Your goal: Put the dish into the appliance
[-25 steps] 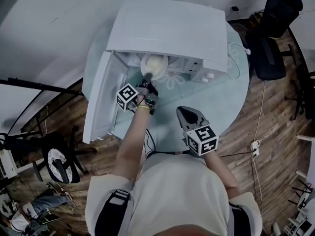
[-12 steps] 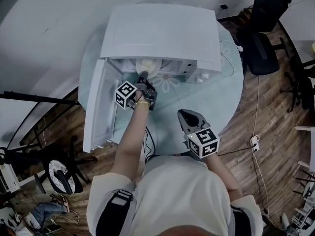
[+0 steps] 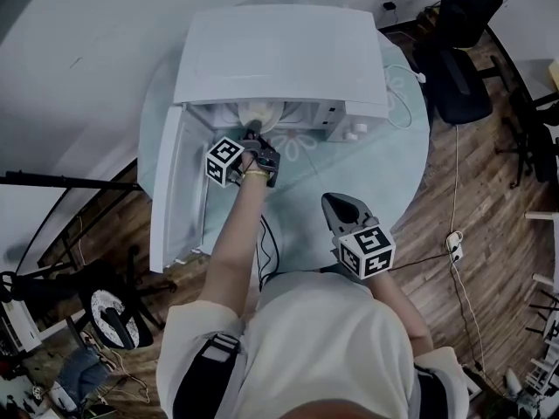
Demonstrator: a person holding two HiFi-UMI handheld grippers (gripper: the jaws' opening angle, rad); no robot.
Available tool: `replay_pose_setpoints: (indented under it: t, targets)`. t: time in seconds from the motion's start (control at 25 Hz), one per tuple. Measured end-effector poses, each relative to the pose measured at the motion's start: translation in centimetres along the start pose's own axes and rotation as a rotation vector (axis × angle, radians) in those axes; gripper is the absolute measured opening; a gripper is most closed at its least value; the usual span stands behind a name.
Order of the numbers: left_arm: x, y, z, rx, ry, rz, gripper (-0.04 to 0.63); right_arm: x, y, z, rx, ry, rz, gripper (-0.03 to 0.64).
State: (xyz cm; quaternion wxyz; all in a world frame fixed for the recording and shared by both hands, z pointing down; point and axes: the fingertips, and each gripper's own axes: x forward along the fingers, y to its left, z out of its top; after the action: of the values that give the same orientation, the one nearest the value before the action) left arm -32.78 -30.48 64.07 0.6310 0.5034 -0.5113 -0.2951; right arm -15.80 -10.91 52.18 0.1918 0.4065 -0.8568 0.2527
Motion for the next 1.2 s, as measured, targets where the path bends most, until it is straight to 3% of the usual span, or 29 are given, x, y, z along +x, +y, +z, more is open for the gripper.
replay_pose_setpoints:
  t: [0.2,0.4,0.68,0.92,1.0,1.2]
  targets:
    - [-0.3,-0.2,0.1,-0.015,0.011,-0.023,0.065,0.1,0.5,0.1,-0.005,-0.004,0.009,0.007]
    - [-1.4,-0.5,0.1,0.022,0.041,-0.037,0.127,0.4,1.3,0.1,-0.016,-0.003,0.025,0.008]
    - [-3.6,-1.2,-0.6,0.050,0.085,-0.044,0.129,1.0,2.7,0.6,-0.039,-0.018,0.047,0.007]
    - [-6.6,-2.1,-2.6,0.167,0.156,-0.052,0.129,1.2,2.6,1.2,-0.042,-0.042,0.038,0.008]
    - [-7.9,-2.4,-3.4,0.216,0.182,-0.053,0.118,1.2,2.5,1.4,-0.039,-0.049,0.034,0.008]
    - [-11.3,-2.6,-4.7,0.289,0.225,-0.048,0.017,1.4,2.4,1.4,-0.040,-0.057,0.032,0.007]
